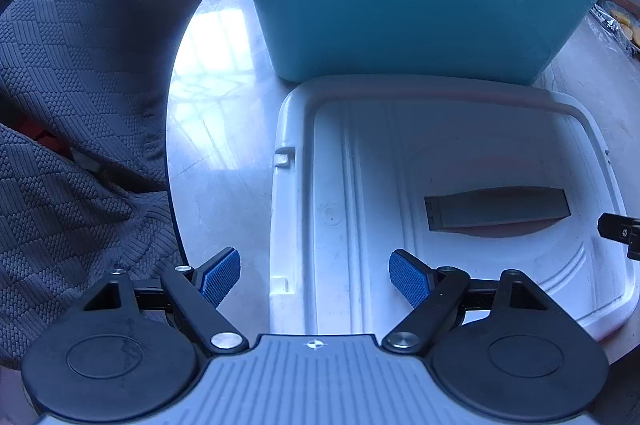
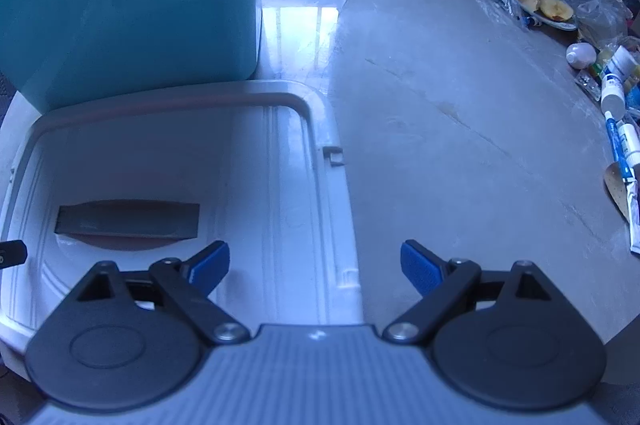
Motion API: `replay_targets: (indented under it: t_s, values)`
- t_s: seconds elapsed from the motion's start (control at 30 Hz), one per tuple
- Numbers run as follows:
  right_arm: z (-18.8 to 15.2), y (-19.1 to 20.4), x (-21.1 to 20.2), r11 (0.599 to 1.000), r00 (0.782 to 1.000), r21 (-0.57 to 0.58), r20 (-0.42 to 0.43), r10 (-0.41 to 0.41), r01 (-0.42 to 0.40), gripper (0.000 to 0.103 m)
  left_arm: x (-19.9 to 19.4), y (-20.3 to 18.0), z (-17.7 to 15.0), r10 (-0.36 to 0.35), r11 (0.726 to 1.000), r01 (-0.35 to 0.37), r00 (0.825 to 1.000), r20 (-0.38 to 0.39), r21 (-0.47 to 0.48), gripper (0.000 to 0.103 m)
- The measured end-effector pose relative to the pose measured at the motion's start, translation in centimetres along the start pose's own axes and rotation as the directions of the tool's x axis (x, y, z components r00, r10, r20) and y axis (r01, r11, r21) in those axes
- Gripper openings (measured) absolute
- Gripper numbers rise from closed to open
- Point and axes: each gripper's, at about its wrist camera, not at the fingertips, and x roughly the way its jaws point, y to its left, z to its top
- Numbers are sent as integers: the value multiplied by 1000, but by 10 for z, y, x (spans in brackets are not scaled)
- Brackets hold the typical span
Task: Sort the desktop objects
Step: 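Move both open tools down toward the white bin lid, then position the right tool at the lid handle while the left tool nears the lid rim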
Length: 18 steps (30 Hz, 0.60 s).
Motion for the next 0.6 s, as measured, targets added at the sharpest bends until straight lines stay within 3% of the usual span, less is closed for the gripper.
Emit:
replay_targets:
  t_s: [0.37,0.6]
  values:
    - [11,-5,17,999,997,15,-55,53,-52,93,4,-1,6,-7,999,6,1000,-25,-33,84]
    - [12,6,25,988,981,54,-119,151,-145,95,0,5,3,-5,998,3,1000,-26,-60,84]
